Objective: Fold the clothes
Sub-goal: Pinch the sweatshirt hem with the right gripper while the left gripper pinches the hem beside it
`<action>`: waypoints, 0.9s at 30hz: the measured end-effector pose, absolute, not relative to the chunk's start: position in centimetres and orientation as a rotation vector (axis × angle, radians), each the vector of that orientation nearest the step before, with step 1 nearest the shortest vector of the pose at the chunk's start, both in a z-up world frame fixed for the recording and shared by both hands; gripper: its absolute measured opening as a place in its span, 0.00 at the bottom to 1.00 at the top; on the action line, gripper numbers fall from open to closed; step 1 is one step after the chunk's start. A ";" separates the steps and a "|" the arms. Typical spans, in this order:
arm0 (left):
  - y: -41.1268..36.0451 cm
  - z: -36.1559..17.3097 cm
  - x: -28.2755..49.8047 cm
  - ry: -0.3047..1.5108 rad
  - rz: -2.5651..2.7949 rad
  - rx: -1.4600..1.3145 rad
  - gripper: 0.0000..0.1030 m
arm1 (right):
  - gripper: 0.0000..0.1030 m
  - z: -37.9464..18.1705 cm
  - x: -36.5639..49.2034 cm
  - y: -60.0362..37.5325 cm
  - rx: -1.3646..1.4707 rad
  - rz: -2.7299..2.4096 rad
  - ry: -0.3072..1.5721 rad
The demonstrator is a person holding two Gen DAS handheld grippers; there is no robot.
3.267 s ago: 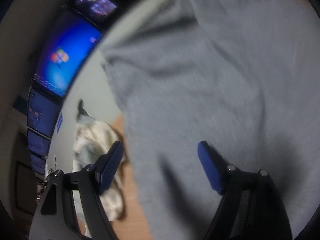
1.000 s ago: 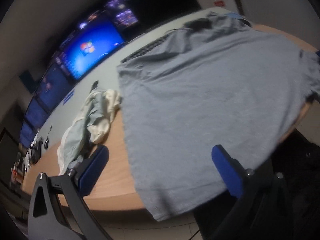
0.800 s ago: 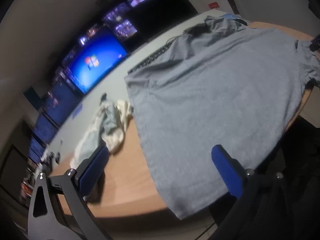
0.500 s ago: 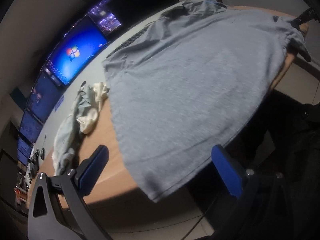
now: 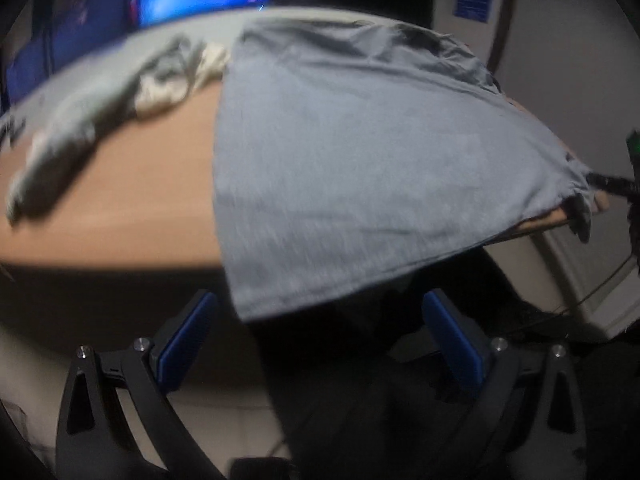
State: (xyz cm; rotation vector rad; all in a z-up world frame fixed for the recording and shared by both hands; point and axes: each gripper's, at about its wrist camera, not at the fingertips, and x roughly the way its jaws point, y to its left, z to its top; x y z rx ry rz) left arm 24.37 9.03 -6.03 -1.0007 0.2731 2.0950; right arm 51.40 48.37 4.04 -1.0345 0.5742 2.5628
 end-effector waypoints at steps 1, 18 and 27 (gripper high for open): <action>9.2 -6.6 24.3 0.244 2.079 -1.021 1.00 | 0.67 4.0 51.3 48.3 -1.039 2.560 0.560; 6.9 -9.1 20.2 -0.286 1.971 -1.201 0.60 | 0.67 4.0 51.6 48.1 -1.053 2.562 0.508; 6.1 -8.0 21.4 -0.296 2.033 -1.161 0.15 | 0.67 4.0 51.6 47.8 -1.064 2.558 0.469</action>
